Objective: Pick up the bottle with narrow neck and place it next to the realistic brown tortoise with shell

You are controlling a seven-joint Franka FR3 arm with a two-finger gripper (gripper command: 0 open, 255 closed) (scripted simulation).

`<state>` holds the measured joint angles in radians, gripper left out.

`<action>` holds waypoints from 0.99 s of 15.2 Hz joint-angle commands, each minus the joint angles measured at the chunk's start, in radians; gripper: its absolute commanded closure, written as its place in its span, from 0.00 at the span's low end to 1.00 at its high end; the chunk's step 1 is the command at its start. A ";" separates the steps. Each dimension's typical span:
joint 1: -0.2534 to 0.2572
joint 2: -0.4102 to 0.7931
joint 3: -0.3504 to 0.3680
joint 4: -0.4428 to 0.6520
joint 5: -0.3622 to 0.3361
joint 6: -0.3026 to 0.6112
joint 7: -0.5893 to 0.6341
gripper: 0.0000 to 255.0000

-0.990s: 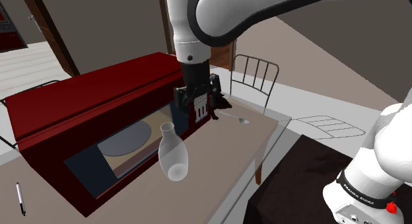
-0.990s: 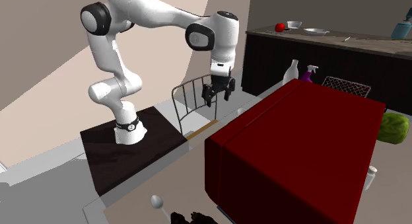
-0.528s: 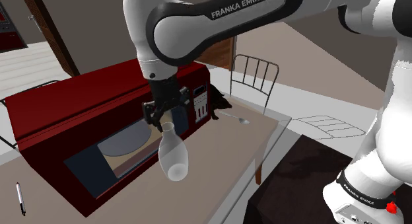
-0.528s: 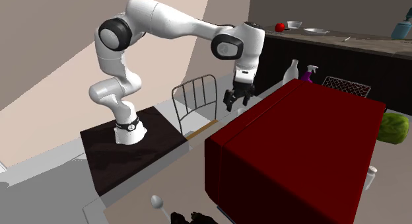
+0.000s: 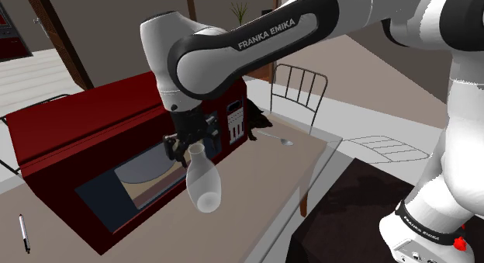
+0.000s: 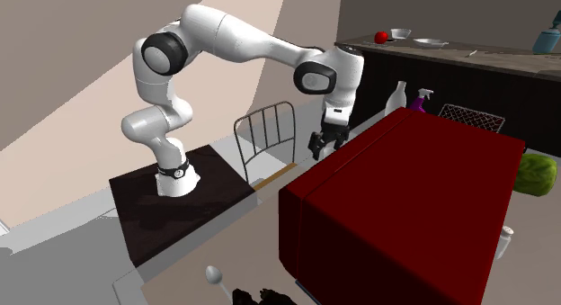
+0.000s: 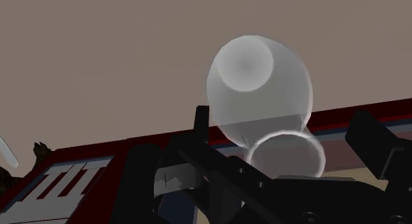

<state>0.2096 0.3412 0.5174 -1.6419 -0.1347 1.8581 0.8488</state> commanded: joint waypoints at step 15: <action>-0.001 0.003 -0.001 -0.014 -0.002 0.017 0.001 1.00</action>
<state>0.2093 0.3437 0.5168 -1.6546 -0.1362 1.8759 0.8493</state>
